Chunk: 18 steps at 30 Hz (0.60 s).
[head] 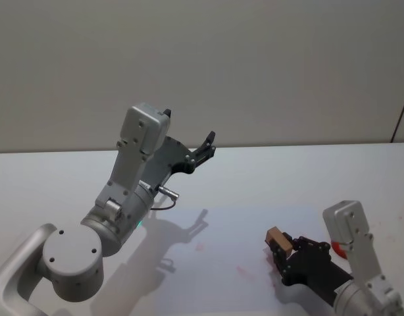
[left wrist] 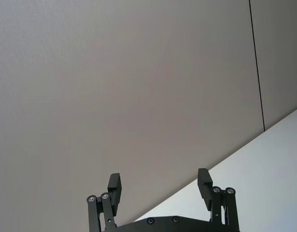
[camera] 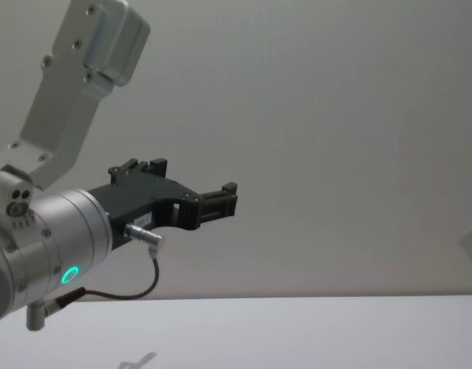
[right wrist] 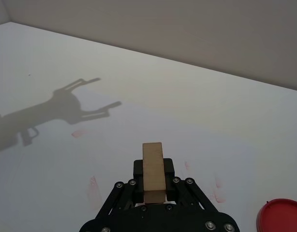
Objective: Use the one hand to pick up the stamp and affix it onto the A4 paper.
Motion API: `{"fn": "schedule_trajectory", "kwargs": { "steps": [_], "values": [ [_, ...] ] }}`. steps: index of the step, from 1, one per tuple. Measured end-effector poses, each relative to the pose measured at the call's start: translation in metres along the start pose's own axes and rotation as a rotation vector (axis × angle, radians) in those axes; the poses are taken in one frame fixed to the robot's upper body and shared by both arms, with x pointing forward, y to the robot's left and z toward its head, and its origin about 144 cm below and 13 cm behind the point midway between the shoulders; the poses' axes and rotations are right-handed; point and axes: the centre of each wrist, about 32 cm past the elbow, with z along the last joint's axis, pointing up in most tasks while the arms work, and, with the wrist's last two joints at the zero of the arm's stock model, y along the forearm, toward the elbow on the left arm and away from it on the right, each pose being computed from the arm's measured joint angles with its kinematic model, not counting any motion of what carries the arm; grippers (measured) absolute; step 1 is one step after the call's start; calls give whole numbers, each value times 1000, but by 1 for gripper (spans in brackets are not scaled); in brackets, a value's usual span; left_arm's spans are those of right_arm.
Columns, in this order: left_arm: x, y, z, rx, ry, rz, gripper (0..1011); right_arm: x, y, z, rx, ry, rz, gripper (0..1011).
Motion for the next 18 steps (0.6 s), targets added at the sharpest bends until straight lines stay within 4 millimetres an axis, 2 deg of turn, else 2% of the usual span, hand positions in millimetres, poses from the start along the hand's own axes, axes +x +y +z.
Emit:
{"fn": "schedule_trajectory", "kwargs": {
  "steps": [18],
  "values": [
    [0, 0, 0, 0, 0, 0, 1001, -4, 11, -11, 1, -9, 0, 220]
  ]
}}
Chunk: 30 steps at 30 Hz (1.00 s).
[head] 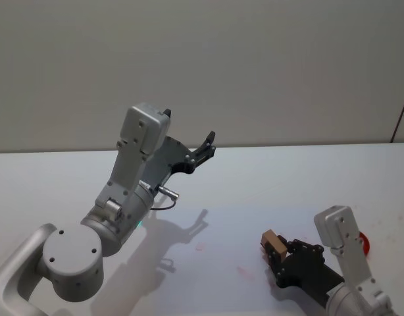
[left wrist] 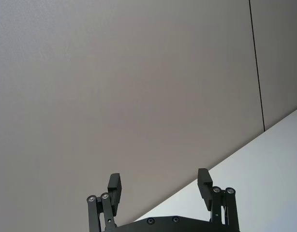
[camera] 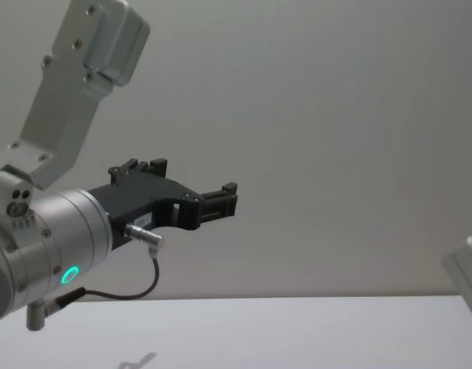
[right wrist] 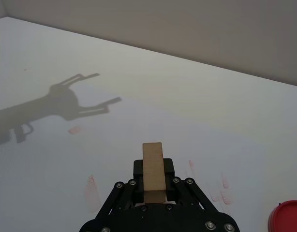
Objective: Use the one hand to pick up the stamp and affix it onto the A4 paper.
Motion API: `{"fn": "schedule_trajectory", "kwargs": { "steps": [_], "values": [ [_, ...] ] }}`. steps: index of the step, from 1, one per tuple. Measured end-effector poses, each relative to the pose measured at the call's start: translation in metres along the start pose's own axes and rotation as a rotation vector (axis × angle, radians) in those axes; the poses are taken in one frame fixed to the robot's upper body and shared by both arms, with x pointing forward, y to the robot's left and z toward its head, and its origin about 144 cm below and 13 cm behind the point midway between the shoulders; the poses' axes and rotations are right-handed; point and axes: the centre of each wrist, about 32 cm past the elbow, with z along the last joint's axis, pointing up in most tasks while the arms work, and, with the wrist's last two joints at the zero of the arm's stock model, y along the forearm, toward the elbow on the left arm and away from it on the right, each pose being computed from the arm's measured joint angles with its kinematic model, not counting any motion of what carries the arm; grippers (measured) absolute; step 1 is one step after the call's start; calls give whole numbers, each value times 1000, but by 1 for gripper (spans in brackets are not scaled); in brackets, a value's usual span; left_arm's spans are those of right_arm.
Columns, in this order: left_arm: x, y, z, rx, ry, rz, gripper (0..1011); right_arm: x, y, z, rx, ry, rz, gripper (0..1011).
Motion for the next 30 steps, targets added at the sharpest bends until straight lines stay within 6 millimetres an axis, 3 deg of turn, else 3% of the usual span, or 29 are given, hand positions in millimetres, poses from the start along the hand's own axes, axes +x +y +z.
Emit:
{"fn": "schedule_trajectory", "kwargs": {
  "steps": [30],
  "values": [
    [0, 0, 0, 0, 0, 0, 1001, 10, 8, -8, -15, -24, -18, 220]
  ]
}}
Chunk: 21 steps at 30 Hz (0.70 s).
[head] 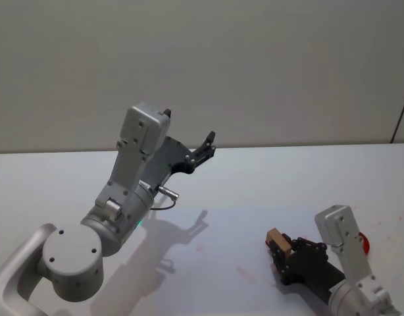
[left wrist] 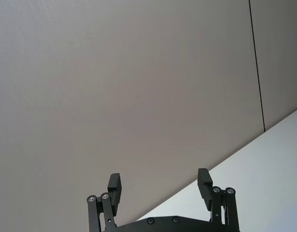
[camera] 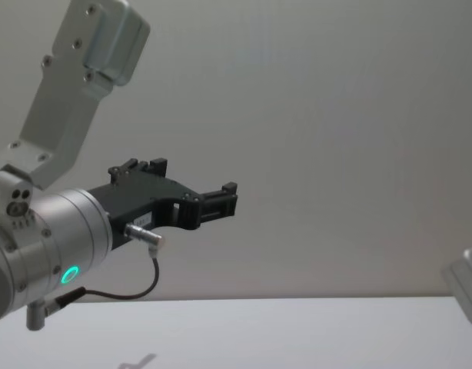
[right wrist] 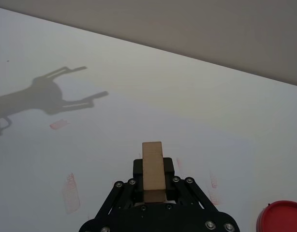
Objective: Use the one hand to pick up the stamp and affix it onto the A4 paper.
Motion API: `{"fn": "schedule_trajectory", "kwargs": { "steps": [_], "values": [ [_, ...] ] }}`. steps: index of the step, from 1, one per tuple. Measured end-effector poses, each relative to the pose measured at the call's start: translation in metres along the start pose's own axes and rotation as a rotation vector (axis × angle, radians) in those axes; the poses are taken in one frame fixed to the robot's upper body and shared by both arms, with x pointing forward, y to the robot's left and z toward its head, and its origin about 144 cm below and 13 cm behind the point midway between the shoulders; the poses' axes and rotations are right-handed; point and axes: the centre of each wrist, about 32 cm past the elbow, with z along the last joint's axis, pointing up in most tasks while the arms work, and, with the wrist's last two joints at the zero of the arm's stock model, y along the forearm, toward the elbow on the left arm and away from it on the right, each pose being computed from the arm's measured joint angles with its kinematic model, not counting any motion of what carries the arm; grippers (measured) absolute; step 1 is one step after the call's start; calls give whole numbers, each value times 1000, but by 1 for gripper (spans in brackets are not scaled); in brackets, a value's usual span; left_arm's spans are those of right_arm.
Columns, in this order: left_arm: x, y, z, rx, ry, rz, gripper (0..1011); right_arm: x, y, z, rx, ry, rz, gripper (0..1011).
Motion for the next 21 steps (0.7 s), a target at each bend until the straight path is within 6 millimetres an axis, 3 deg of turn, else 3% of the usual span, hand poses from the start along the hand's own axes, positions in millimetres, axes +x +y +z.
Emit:
{"fn": "schedule_trajectory", "kwargs": {
  "steps": [21],
  "values": [
    [0, 0, 0, 0, 0, 0, 1001, 1, -1, 0, -39, -10, -1, 220]
  ]
}}
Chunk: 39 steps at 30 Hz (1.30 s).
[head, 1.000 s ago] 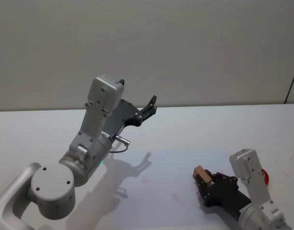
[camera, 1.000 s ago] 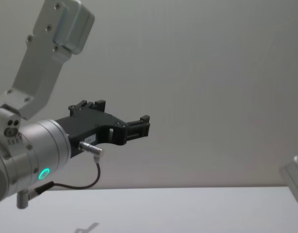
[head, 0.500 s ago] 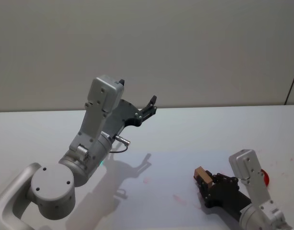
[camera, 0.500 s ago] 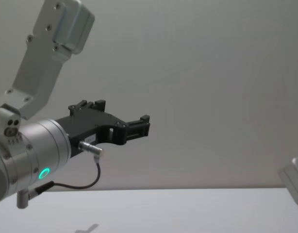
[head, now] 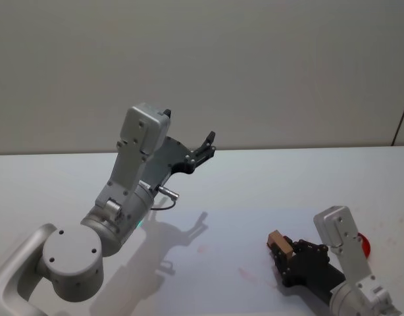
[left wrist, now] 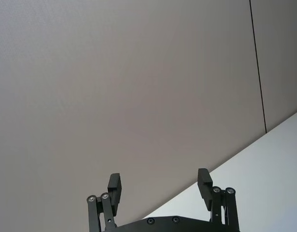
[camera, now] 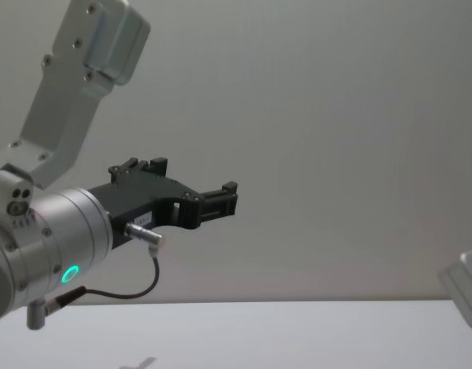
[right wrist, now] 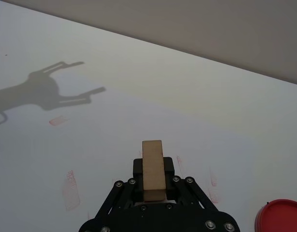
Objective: Use the one hand to pick up the stamp and affix it onto the A4 paper.
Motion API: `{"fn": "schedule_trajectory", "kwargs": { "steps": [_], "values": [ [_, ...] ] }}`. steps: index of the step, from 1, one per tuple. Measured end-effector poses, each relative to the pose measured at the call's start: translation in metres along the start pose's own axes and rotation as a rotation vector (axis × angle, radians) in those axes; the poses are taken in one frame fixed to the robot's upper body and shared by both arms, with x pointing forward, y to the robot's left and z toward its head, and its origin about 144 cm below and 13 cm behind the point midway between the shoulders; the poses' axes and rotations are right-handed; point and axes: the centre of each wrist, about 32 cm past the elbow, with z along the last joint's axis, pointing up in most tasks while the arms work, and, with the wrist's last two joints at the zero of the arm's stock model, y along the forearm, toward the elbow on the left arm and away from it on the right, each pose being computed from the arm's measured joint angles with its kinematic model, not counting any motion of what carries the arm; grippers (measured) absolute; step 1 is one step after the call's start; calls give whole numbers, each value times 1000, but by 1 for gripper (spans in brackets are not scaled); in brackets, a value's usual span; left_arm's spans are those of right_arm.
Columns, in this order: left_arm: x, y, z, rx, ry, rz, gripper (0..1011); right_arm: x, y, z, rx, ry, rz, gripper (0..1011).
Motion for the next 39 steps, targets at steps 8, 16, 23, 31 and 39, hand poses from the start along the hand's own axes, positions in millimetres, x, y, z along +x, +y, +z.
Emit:
{"fn": "schedule_trajectory", "kwargs": {
  "steps": [8, 16, 23, 31, 39],
  "values": [
    [0, 0, 0, 0, 0, 0, 1001, -1, -1, 0, -1, 16, -2, 221],
    [0, 0, 0, 0, 0, 0, 1001, -3, -3, 5, 14, 43, 7, 220],
    [0, 0, 0, 0, 0, 0, 1001, -8, -4, 17, 55, 69, 30, 220],
    [0, 0, 0, 0, 0, 0, 1001, -13, -9, 36, 128, 104, 56, 221],
    [0, 0, 0, 0, 0, 0, 1001, -12, -15, 47, 173, 125, 68, 220]
  ]
}}
